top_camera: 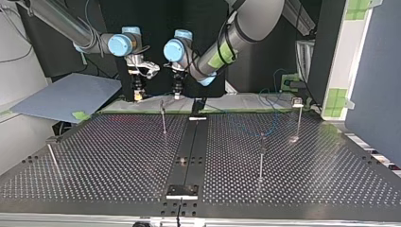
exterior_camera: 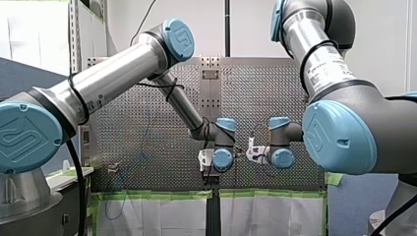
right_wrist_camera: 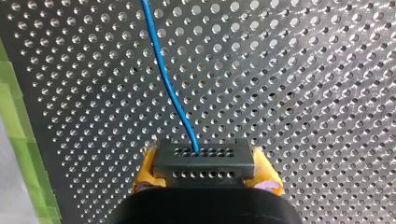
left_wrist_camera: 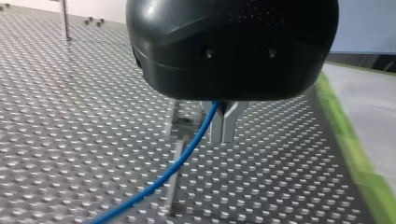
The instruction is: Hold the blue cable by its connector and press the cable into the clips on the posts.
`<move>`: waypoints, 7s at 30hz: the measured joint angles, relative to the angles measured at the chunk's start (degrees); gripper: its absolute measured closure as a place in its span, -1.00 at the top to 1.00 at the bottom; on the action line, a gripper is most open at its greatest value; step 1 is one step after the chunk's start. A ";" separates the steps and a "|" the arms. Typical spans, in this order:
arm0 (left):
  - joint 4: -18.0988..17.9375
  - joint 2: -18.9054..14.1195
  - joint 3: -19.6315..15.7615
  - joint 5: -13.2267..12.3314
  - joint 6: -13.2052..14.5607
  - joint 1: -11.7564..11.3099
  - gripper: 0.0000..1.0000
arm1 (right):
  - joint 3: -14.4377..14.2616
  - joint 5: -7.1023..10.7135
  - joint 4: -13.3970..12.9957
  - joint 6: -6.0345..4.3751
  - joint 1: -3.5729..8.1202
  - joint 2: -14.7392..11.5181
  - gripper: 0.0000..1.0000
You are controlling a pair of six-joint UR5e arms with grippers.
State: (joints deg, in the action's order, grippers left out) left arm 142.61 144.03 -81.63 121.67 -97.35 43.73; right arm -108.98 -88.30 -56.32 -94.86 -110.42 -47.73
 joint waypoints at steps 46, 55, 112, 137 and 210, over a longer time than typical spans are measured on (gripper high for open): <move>0.88 4.07 6.40 -5.15 -4.01 -2.58 -1.00 | 6.70 9.05 2.61 -1.87 6.32 4.85 -1.00; 1.64 4.06 7.09 -6.37 -3.62 -2.11 -1.00 | 9.40 9.68 5.55 -1.59 6.86 5.01 -1.00; 5.72 2.25 10.73 -9.88 -6.09 -5.41 -1.00 | 15.03 12.93 9.30 0.44 7.32 4.70 -1.00; 11.95 5.88 18.95 -14.64 -8.51 -8.39 -1.00 | 15.84 14.39 4.10 -3.09 8.03 4.93 -1.00; 26.22 -1.92 14.55 -4.82 -1.39 0.89 1.00 | 22.62 15.56 14.87 -1.67 8.51 8.37 -1.00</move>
State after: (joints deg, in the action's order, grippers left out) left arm 168.83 142.10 -67.08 116.85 -98.75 44.62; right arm -86.36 -72.74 -41.46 -96.53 -101.90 -39.36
